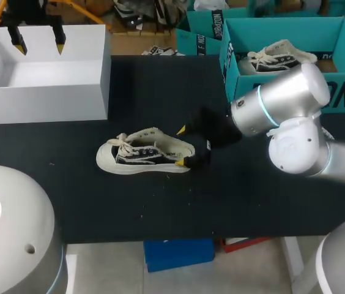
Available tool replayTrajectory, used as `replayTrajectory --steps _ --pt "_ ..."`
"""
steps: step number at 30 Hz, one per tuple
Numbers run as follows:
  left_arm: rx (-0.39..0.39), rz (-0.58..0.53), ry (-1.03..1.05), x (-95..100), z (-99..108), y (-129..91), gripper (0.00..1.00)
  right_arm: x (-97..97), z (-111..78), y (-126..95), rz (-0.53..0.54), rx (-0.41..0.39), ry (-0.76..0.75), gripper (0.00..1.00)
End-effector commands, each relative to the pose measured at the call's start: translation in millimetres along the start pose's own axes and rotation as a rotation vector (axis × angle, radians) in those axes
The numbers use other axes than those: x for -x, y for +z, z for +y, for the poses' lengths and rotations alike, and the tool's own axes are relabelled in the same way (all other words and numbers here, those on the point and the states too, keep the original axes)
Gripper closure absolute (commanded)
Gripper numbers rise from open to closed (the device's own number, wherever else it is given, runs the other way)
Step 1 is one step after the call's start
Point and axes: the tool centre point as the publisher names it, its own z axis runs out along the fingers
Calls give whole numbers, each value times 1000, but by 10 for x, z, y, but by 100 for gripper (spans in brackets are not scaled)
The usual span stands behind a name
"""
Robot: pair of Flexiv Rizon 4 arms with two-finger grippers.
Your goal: Take the shoe out of the shoebox, open the shoe tongue, remove and reinsert the insole, then place the shoe into the shoebox
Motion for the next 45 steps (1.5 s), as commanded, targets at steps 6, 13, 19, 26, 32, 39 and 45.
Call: replayTrajectory --steps 6,13,19,26,32,39,45 --pt "1 -3 -2 -7 8 -5 0 -6 -158 181 0 62 22 0" --pt "1 -3 -2 -7 8 -5 0 10 -244 226 5 80 32 0" --pt "1 -3 -2 -7 8 -5 0 32 -267 230 6 84 35 0" --pt "1 -3 -2 -7 8 -5 0 50 -211 113 -5 69 23 0" --pt "1 -3 -2 -7 8 -5 0 54 -146 2 -12 48 10 0" --pt "1 -3 -2 -7 8 -5 0 64 -133 -55 -16 35 5 0" --pt "1 -3 -2 -7 8 -5 0 98 -118 -68 -17 30 0 0"
